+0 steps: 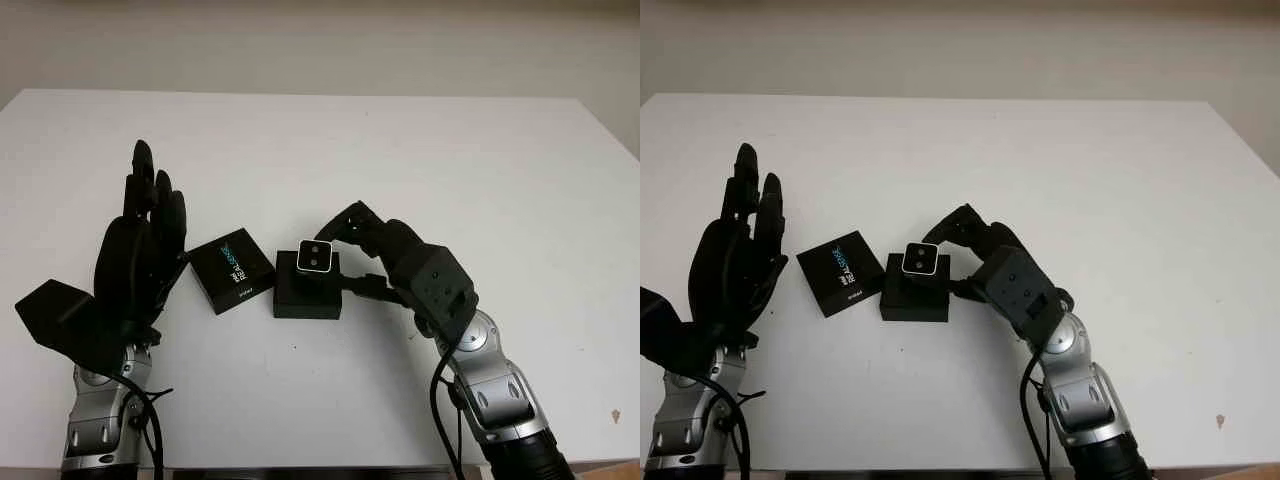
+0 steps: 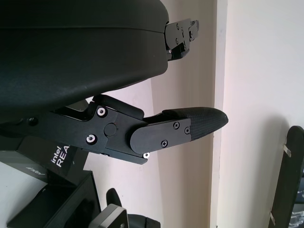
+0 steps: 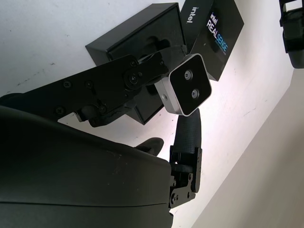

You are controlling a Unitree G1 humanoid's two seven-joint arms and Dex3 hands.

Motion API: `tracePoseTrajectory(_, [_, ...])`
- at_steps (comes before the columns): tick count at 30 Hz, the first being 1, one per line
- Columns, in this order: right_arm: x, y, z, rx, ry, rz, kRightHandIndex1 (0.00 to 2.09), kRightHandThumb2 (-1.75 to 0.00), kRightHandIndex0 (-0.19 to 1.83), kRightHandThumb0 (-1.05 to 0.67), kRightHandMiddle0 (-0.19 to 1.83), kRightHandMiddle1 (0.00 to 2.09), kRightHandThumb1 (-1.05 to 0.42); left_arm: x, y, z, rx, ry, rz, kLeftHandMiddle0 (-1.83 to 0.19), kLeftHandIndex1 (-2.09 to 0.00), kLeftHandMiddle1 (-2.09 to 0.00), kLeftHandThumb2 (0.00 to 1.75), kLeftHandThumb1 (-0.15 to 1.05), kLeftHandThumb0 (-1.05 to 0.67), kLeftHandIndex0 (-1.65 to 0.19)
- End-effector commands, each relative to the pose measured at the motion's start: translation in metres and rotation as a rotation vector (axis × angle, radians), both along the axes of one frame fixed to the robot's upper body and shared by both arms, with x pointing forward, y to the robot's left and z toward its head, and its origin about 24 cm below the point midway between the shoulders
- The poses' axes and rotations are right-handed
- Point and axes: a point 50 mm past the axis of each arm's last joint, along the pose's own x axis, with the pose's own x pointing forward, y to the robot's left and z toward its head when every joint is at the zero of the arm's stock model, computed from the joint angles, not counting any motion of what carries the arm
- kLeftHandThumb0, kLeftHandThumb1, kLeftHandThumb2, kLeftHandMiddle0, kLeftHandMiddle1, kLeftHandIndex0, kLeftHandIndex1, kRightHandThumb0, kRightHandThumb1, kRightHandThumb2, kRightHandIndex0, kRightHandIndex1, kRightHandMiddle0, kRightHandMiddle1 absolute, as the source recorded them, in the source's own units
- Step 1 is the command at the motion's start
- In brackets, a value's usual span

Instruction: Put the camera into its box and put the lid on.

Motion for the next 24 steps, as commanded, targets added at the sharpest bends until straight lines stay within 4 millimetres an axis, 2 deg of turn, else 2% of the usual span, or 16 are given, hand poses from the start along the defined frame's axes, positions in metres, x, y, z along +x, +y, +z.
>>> tracePoseTrajectory(1, [-0.001,0.002,0.003,0.006,-0.020,0.004,0.52,-0.08,0.16,-0.34,0.17,1.87,-1.05,-0.001,-0.001,0.002,0.009,-0.013,-0.001,0.19,0.00,0.00,0.56,1.05,-0.66,0.19])
tracePoseTrajectory(24, [0.004,0.010,-0.010,-0.009,0.084,0.045,0.59,-0.10,0.14,-0.32,0.18,1.83,-1.05,-0.002,0.000,0.002,0.014,-0.016,0.004,0.19,0.00,0.00,0.57,1.05,-0.65,0.19])
